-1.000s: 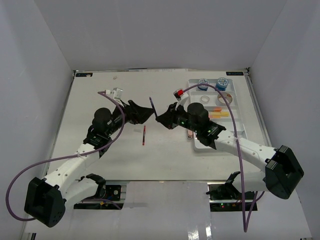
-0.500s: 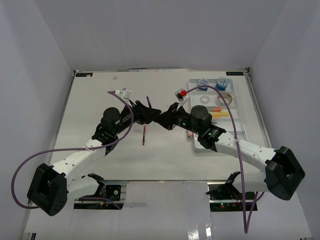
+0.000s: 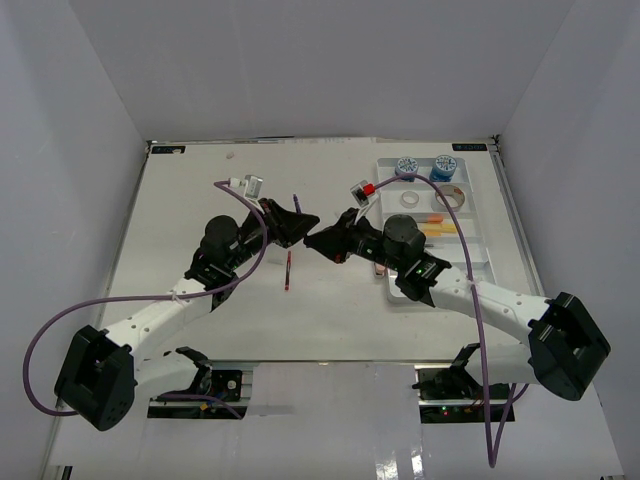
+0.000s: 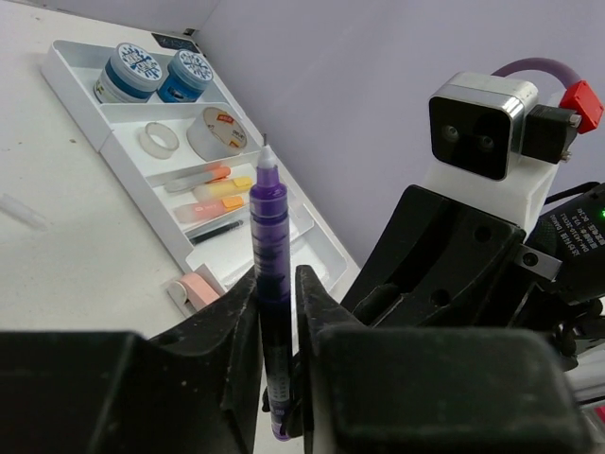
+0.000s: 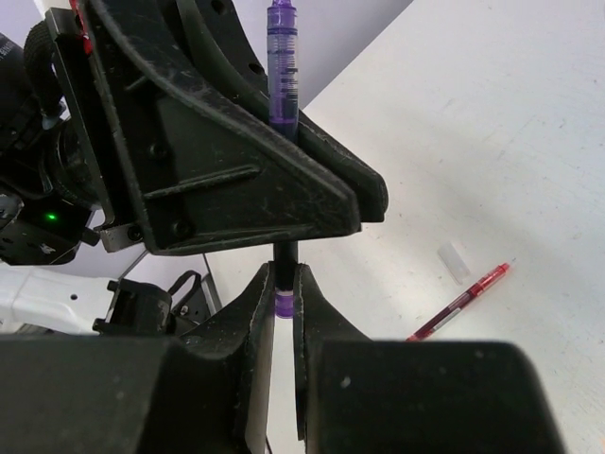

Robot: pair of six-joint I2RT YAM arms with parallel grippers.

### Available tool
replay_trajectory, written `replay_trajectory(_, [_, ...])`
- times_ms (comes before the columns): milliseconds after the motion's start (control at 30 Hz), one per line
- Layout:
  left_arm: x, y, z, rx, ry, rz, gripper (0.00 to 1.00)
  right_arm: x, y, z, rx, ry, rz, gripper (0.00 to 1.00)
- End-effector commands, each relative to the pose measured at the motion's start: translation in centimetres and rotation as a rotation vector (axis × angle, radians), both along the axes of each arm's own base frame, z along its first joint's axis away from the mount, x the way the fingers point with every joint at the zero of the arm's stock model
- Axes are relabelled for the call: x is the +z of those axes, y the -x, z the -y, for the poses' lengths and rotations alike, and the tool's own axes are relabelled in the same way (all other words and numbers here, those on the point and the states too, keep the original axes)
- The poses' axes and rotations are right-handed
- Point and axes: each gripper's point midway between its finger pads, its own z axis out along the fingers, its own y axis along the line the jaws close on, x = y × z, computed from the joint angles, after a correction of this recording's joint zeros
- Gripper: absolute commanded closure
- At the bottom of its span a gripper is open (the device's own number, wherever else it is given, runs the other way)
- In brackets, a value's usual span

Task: Sort the stationery into containers
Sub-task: Close the pen cap on the pen.

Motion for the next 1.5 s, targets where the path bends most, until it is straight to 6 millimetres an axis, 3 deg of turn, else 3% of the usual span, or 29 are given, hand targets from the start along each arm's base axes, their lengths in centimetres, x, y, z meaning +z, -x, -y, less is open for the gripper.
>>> replay_trajectory(0, [1.8,0.5,0.4,-0.034,0.026,0.055,0.74,1.4,0.2,-0.1,0.006,-0.055,0.028,0.92])
replay_trajectory(267, [1.4,0.7,0.4,-0.040,0.000,0.075,0.99,0.3,0.1,0.1,-0.008,-0.021,0.020,0.89])
replay_trajectory(400, [0.6,0.4,0.2,-0.027,-0.053,0.079,1.00,-1.5,-0.1,0.9,-0.038,0.046,0.017,0.70])
replay_trajectory(533, [-0.1,-0.4,-0.3,0.001,-0.134,0.106,1.00,-4.7,-0.6,2.9,-0.092,0.163,-0.014,0.47])
replay_trajectory(667, [-2.2,-1.7,-1.8,0.031,-0.239,0.076,1.00,-7.0,-2.8,6.2,-0.185,0.268,-0.031,0.15])
replay_trajectory(767, [-3.1,-2.9,-3.7,0.049,-0.304,0.061,1.00,-7.2,-5.1,8.3,-0.255,0.334,-0.021,0.03])
replay_trajectory(833, [-2.2,-4.0,-5.0,0.070,-0.333,0.078,1.00,-8.2,-6.9,9.6,-0.295,0.393,-0.025,0.06])
replay_trajectory(1033, [-3.9,-4.8,-6.6,0.067,-0.495,0.092,1.00,-9.8,-11.4,9.6,-0.215,0.559,-0.057,0.03])
replay_trajectory(1067, [-4.8,-4.4,-6.5,0.048,-0.504,0.087,1.00,-11.6,-11.9,9.5,-0.203,0.616,-0.099,0.00])
replay_trajectory(1100, [-5.3,-4.2,-6.6,0.036,-0.512,0.093,1.00,-12.0,-12.3,9.6,-0.201,0.648,-0.113,0.00])
replay_trajectory(1133, [-5.9,-3.9,-6.5,0.023,-0.513,0.093,1.00,-10.7,-13.7,9.1,-0.218,0.646,-0.087,0.00])
replay_trajectory(1167, [-6.0,-3.7,-6.4,0.012,-0.507,0.107,1.00,-10.9,-14.3,9.0,-0.225,0.664,-0.089,0.06])
replay_trajectory(1200, [-6.9,-3.1,-6.2,-0.021,-0.503,0.099,1.00,-12.3,-15.0,8.8,-0.217,0.705,-0.102,0.08])
replay_trajectory(1233, [-7.0,-3.0,-6.1,-0.034,-0.506,0.110,1.00,-11.5,-16.2,8.7,-0.234,0.728,-0.096,0.10])
replay_trajectory(1267, [-7.2,-2.8,-6.0,-0.048,-0.510,0.110,1.00,-13.3,-16.9,8.8,-0.229,0.776,-0.127,0.12])
replay_trajectory(1333, [-7.4,-3.0,-6.1,-0.042,-0.530,0.121,1.00,-13.3,-18.4,8.7,-0.236,0.832,-0.115,0.14])
replay_trajectory(1367, [-7.7,-3.2,-6.3,-0.032,-0.539,0.119,1.00,-14.9,-18.9,8.7,-0.226,0.868,-0.136,0.18])
replay_trajectory(1467, [-8.3,-3.7,-6.7,-0.011,-0.567,0.098,1.00,-16.6,-20.2,8.5,-0.219,0.917,-0.150,0.26])
